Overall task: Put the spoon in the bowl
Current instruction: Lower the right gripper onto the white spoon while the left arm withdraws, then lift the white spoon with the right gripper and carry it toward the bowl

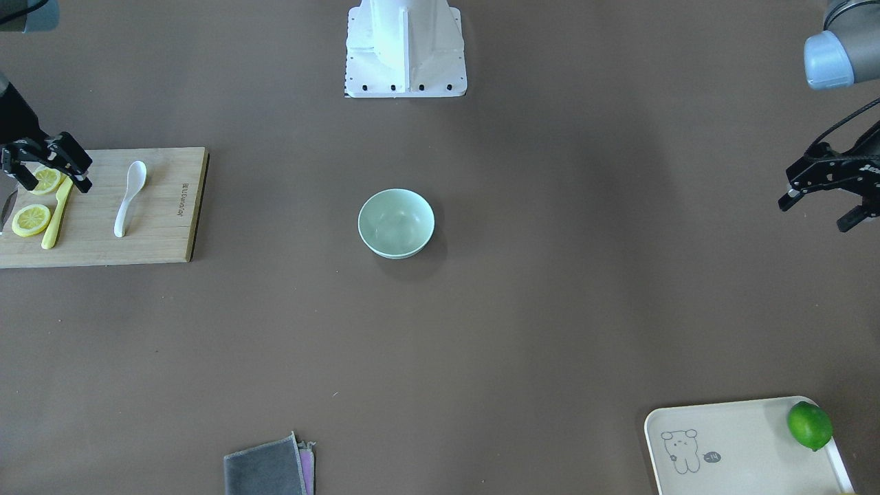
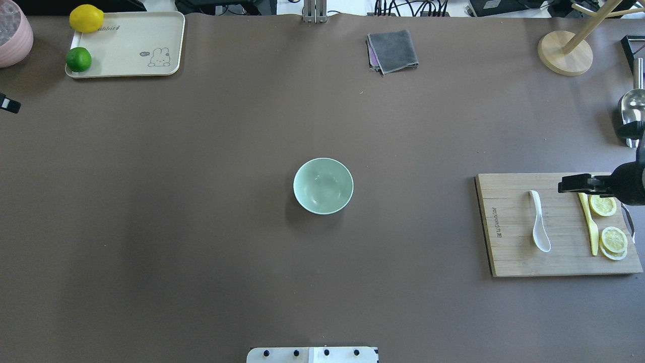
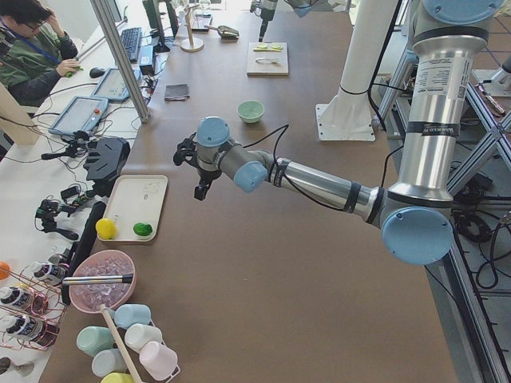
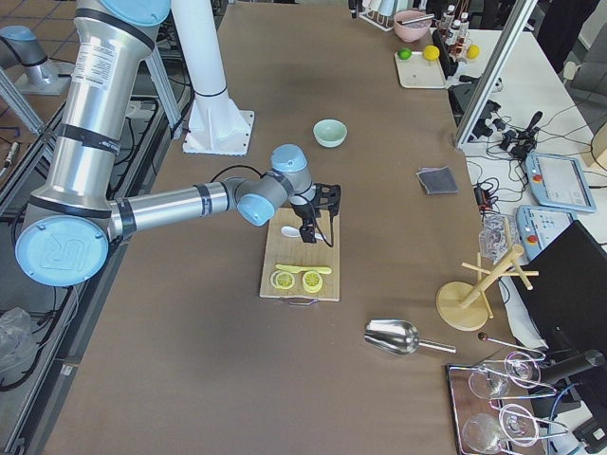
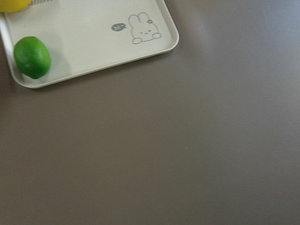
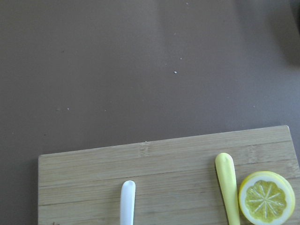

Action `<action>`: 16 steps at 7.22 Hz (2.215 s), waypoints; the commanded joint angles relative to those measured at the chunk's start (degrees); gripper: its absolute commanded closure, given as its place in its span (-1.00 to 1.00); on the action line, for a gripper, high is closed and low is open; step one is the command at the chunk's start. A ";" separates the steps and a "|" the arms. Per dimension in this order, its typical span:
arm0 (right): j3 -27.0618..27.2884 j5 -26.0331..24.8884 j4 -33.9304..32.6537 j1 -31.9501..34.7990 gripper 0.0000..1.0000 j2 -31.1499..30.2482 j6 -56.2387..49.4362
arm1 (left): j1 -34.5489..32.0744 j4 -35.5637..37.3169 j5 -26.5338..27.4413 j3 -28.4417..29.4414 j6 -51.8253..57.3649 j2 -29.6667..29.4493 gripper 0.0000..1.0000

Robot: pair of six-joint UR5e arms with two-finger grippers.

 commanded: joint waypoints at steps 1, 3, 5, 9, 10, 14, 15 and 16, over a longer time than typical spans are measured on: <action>-4.17 -8.11 5.59 -8.79 -0.88 0.35 6.46 | -1.15 -0.08 -0.38 0.50 1.97 0.68 -0.97; -4.61 -12.34 5.68 -12.85 -0.68 0.35 8.23 | -1.15 -0.17 -0.47 0.50 1.97 0.68 -0.97; -4.71 -15.07 5.68 -15.41 -0.13 0.35 11.05 | -1.15 -0.69 -0.47 0.24 1.88 1.81 -0.97; -4.09 -14.82 5.68 -15.33 1.00 0.53 11.67 | -1.15 -0.87 -0.47 0.32 1.62 1.83 -0.97; -2.35 -14.55 5.25 -15.33 1.00 0.70 11.67 | -1.06 -0.87 -0.47 0.50 1.53 1.82 -0.97; -1.63 -14.99 -14.34 -16.20 1.00 20.82 20.33 | -0.88 -0.96 -0.47 0.67 1.35 1.82 -0.97; -1.80 -15.69 -23.32 -18.12 1.00 29.45 24.37 | -0.88 -0.96 -0.47 0.67 1.27 1.74 -0.97; -2.85 -17.09 -29.50 -20.06 1.00 36.93 28.15 | -0.79 -0.96 -0.47 0.67 1.27 1.74 -0.97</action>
